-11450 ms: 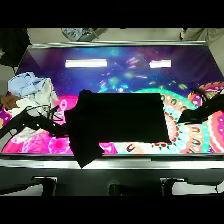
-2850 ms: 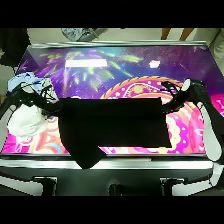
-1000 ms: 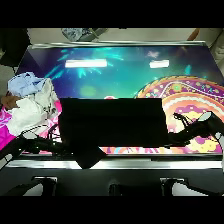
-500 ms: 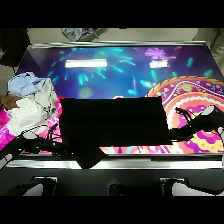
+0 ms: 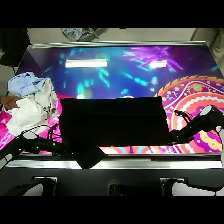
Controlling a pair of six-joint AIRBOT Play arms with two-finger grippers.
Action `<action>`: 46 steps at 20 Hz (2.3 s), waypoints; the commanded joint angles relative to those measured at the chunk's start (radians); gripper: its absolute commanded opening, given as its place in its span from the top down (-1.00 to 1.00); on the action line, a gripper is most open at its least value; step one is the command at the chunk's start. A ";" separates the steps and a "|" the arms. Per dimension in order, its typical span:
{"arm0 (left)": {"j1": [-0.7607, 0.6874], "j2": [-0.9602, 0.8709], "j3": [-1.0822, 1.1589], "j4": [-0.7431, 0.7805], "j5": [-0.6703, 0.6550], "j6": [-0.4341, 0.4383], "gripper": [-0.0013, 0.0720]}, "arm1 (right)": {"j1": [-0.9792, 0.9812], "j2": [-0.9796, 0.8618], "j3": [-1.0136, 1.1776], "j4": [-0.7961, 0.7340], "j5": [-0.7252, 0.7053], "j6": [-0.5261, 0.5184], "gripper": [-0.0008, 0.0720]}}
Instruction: Fold the shirts.
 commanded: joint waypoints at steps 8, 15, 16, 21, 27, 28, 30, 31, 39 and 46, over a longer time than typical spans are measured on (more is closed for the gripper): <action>0.028 0.000 0.009 0.016 -0.001 0.058 0.87 | 0.000 0.014 -0.060 0.044 -0.120 0.011 0.88; 0.032 0.127 0.239 0.018 -0.056 0.054 0.88 | 0.000 0.162 0.003 0.065 -0.062 -0.083 0.89; 0.032 0.132 0.291 0.019 -0.054 0.036 0.88 | 0.002 0.163 0.028 0.092 -0.066 -0.080 0.89; 0.033 0.002 0.526 0.065 -0.007 -0.027 0.89 | 0.167 0.060 0.260 0.027 -0.218 -0.011 0.89; 0.026 -0.367 0.866 0.061 -0.028 -0.054 0.88 | 0.265 -0.246 0.633 0.003 -0.248 0.074 0.88; 0.026 -0.417 0.911 0.061 -0.039 -0.058 0.88 | 0.271 -0.284 0.665 0.003 -0.249 0.097 0.88; 0.027 -0.502 0.985 0.061 -0.043 -0.059 0.88 | 0.271 -0.340 0.686 0.011 -0.252 0.128 0.88; 0.026 -0.535 1.014 0.060 -0.043 -0.061 0.88 | 0.271 -0.354 0.686 0.011 -0.245 0.131 0.88; 0.020 -0.608 1.044 0.060 -0.078 -0.093 0.01 | 0.260 -0.390 0.686 0.005 -0.095 0.130 0.81; 0.044 -0.481 1.043 0.061 -0.122 -0.075 0.04 | 0.068 -0.362 0.683 0.280 -0.060 0.055 -0.92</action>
